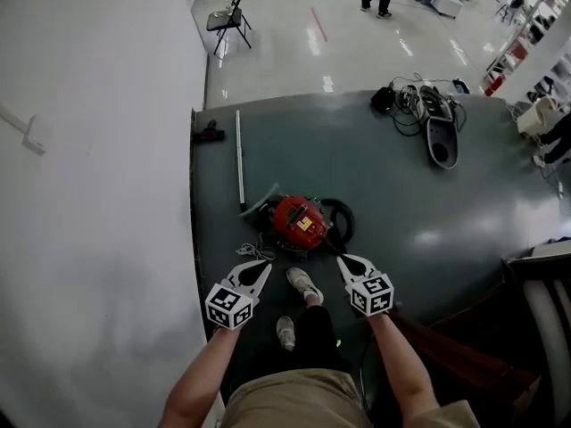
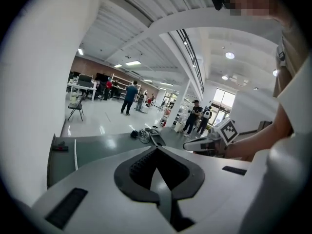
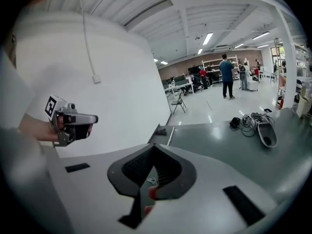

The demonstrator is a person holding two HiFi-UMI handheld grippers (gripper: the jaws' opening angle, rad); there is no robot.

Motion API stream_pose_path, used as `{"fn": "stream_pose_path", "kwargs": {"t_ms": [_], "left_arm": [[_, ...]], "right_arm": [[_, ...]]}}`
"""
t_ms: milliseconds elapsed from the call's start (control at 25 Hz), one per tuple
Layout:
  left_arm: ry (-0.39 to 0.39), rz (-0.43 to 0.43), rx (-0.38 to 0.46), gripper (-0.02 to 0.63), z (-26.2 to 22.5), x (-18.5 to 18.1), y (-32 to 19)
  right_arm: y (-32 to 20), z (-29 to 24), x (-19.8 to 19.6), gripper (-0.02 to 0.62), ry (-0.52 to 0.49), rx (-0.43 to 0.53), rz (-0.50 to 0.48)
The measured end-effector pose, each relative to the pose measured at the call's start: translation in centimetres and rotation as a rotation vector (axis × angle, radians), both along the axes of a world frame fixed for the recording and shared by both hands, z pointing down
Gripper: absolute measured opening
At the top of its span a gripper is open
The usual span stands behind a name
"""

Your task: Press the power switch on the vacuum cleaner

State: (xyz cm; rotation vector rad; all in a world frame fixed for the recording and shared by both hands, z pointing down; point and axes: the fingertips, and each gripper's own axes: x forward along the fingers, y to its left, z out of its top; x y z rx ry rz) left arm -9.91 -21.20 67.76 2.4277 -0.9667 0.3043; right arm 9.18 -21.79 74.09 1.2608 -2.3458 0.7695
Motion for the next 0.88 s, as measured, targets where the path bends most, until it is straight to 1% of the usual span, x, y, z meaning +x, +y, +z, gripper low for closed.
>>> {"fn": "stream_pose_path", "kwargs": {"t_ms": [160, 360, 520, 600, 720, 800, 880], "left_arm": [[-0.003, -0.017, -0.075, 0.003, 4.1, 0.7, -4.5], [-0.048, -0.025, -0.163, 0.003, 11.6, 2.5, -8.9], [-0.088, -0.001, -0.217, 0.003, 17.4, 2.0, -11.2], [-0.093, 0.001, -0.248, 0.003, 20.3, 2.5, -12.2], [-0.104, 0.001, -0.306, 0.003, 24.3, 3.6, -12.3], [-0.108, 0.003, -0.327, 0.003, 26.6, 4.4, -12.3], [-0.099, -0.012, -0.347, 0.003, 28.4, 4.9, -12.5]], "right_arm": [[-4.9, 7.7, -0.2, 0.006, 0.030, -0.084, -0.021], [-9.3, 16.9, 0.5, 0.006, 0.104, -0.164, -0.063], [-11.9, 24.7, -1.8, 0.006, 0.105, -0.214, -0.082], [-12.8, 28.8, -2.2, 0.007, 0.129, -0.250, -0.089], [-12.9, 34.6, -2.1, 0.007, 0.186, -0.297, -0.088], [-13.0, 37.9, -2.0, 0.007, 0.236, -0.298, -0.099], [-13.2, 40.9, -2.0, 0.008, 0.290, -0.301, -0.135]]}}
